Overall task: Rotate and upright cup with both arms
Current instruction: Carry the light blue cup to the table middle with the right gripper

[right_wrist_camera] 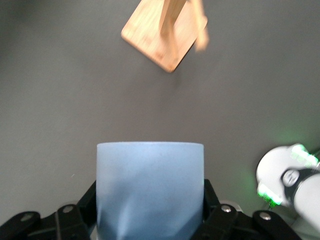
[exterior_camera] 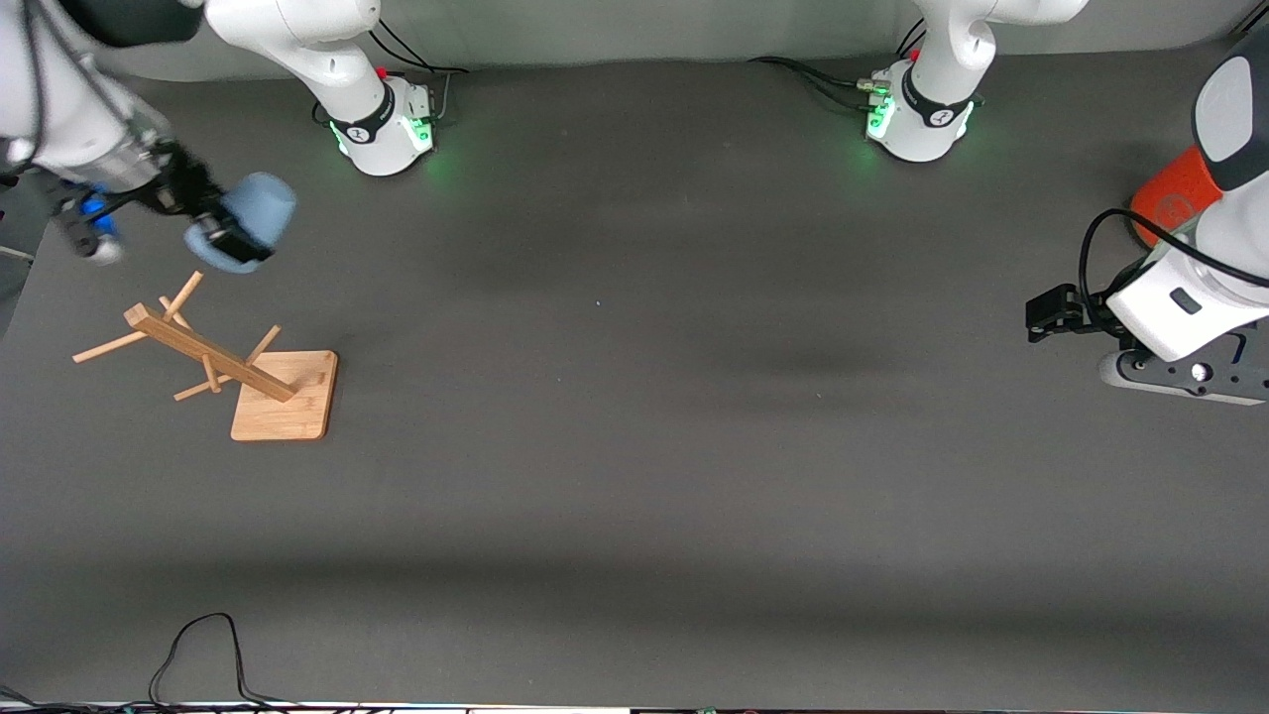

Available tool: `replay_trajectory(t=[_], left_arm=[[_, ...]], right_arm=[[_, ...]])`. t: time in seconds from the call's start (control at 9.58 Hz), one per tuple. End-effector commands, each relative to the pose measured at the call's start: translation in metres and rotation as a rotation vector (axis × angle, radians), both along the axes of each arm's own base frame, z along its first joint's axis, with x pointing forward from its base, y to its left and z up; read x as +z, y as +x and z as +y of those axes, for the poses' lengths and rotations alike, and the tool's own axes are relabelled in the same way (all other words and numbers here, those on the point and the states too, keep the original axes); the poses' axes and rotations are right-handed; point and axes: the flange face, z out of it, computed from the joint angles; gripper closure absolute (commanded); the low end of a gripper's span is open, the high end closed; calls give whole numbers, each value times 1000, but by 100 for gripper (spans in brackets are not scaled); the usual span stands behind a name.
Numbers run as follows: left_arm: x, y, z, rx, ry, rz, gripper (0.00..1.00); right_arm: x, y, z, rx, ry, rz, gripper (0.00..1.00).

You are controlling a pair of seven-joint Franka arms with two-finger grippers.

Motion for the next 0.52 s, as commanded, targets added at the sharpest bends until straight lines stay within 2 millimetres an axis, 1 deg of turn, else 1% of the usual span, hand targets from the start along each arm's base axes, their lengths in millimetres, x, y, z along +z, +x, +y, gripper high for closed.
replay_trajectory(t=[0.0, 0.21, 0.31, 0.42], left_arm=[[4, 2, -1, -15, -1, 6, 0], [4, 1, -3, -18, -1, 6, 0], [4, 1, -3, -19, -2, 7, 0], [4, 1, -3, -18, -1, 6, 0]], right_arm=[[4, 7, 80, -135, 21, 31, 56], [-20, 27, 160, -248, 19, 63, 56], [-31, 34, 194, -305, 30, 68, 56], [-46, 43, 222, -355, 46, 84, 56]])
